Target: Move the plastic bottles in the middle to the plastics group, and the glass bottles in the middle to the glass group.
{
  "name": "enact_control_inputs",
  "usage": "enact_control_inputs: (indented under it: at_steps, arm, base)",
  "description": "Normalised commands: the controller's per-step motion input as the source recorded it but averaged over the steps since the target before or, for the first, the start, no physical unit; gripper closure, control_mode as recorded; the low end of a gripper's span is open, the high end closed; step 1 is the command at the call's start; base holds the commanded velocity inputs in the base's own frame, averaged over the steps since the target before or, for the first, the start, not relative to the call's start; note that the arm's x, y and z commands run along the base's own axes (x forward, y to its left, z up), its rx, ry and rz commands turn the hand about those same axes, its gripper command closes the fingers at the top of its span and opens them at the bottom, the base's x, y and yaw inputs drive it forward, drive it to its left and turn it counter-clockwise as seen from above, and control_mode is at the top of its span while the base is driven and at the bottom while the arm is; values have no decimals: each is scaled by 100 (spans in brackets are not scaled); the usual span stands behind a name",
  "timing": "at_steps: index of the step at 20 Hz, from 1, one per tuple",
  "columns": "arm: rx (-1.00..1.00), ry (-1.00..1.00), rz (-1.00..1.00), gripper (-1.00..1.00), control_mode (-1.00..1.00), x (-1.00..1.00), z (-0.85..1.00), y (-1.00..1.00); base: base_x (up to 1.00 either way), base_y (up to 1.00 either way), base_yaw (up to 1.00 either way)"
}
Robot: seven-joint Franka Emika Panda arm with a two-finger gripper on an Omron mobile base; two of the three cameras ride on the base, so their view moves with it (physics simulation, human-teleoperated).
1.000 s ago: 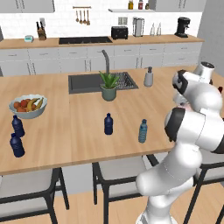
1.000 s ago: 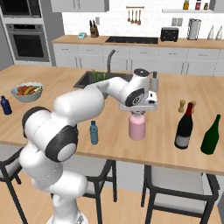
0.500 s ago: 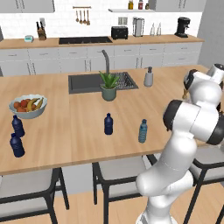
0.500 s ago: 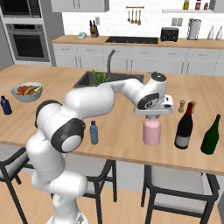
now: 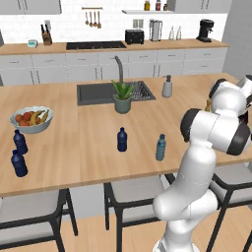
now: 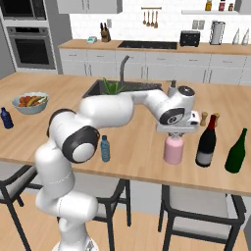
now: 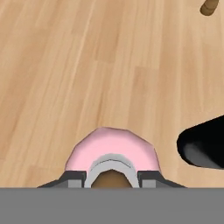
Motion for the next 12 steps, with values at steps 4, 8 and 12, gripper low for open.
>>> enact_control_inputs:
  at_steps: [4,8,12]
  arm:
    - [0,-1,0,100,-100,5,-33,-16]
    - [0,-5,0,100,-100,6,-17,-23]
    - [0,0,0,100,-100,1,1,-33]
  base:
    - [0,0,0]
    - [0,0,0]
    - [0,0,0]
